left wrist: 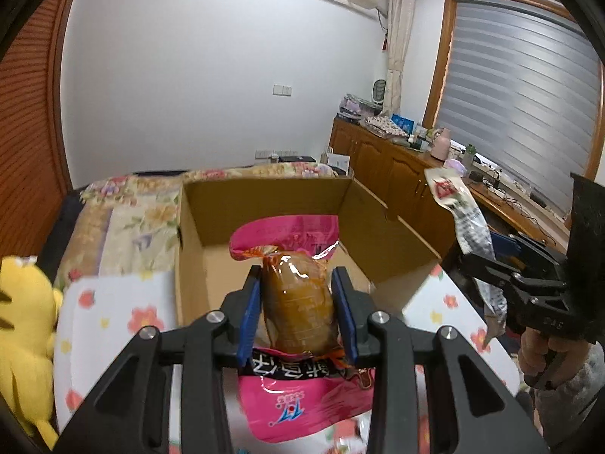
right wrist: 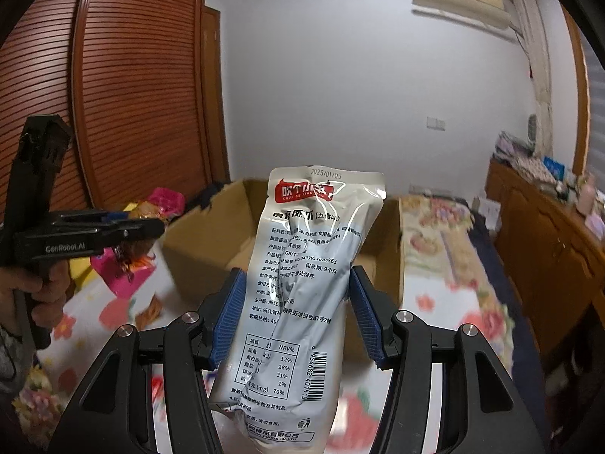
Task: Organize snacks
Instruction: 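Carry the pink candy pack and white pouch over the cardboard box with both tools, then open both tools to drop the snacks into the box and withdraw, then grasp the red duck-neck pouch with the left tool while the right tool grasps the white duck-neck pouch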
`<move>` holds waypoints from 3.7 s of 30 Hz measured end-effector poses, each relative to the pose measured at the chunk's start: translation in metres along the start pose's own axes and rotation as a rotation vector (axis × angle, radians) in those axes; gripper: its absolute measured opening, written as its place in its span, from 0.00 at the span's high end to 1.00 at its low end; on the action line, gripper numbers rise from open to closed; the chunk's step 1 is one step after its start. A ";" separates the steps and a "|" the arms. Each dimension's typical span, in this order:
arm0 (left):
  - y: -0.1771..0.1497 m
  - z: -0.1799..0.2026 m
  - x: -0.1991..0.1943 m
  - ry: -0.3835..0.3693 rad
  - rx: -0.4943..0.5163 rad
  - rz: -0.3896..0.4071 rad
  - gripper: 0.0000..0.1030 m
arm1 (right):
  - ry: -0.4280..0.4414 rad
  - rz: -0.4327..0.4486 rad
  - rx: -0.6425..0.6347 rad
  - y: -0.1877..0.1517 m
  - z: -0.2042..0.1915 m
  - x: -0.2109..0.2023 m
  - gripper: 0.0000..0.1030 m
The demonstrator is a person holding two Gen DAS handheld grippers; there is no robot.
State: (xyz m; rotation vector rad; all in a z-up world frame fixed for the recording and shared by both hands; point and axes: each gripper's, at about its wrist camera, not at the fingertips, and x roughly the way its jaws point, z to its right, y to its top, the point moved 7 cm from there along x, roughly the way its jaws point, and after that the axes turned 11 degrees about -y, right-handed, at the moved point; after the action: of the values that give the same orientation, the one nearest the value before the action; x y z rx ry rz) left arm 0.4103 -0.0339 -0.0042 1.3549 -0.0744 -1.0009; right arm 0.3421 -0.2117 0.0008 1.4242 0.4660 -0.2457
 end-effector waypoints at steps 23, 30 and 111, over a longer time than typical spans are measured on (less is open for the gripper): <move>0.028 -0.039 0.116 0.084 0.025 -0.100 0.65 | -0.019 -0.041 -0.019 0.021 0.020 0.133 0.43; 0.015 -0.035 0.131 0.099 0.029 -0.150 0.62 | -0.003 -0.113 -0.020 0.005 0.022 0.148 0.40; -0.191 0.031 -0.006 0.071 -0.052 -0.180 0.23 | 0.122 -0.414 -0.144 -0.163 -0.067 0.066 0.34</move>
State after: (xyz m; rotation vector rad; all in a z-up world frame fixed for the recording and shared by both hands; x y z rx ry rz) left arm 0.2840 -0.0322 -0.1507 1.3658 0.1276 -1.0963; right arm 0.3189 -0.1612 -0.1786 1.1965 0.8633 -0.4492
